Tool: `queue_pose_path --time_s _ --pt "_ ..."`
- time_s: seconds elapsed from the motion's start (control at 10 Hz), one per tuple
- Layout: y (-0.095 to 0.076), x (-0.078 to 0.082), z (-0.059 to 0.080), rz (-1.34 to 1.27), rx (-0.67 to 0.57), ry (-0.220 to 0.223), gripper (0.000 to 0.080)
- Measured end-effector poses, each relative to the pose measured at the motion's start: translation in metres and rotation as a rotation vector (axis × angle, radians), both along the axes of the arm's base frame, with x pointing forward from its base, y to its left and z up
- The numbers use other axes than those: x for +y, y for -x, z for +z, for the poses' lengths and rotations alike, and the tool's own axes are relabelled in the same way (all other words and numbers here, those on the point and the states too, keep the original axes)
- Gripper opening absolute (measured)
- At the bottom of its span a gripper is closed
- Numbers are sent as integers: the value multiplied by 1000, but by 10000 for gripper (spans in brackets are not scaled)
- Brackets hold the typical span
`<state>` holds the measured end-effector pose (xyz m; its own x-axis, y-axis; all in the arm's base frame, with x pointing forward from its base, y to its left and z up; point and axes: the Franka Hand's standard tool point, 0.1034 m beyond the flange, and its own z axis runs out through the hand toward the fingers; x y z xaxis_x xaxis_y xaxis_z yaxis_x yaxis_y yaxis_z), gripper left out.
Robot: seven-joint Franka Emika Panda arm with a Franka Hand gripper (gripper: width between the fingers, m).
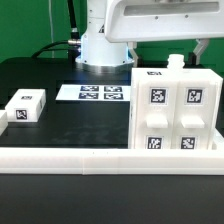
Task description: Assemble cabinet
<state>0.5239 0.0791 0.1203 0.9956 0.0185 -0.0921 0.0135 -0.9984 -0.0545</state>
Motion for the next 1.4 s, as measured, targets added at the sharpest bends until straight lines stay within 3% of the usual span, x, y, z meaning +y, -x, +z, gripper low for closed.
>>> queue_pose_path --time_s 0.2,0.4,0.9,1.3,1.4 --pt "16 -1 -7 -6 -20 4 796" --pt "21 -4 -11 -8 -25 5 797" --pt "20 -12 -12 -4 -27 5 797" --pt "44 -89 -32 -51 -57 32 797" --pt "46 -102 -34 -61 -66 42 797"
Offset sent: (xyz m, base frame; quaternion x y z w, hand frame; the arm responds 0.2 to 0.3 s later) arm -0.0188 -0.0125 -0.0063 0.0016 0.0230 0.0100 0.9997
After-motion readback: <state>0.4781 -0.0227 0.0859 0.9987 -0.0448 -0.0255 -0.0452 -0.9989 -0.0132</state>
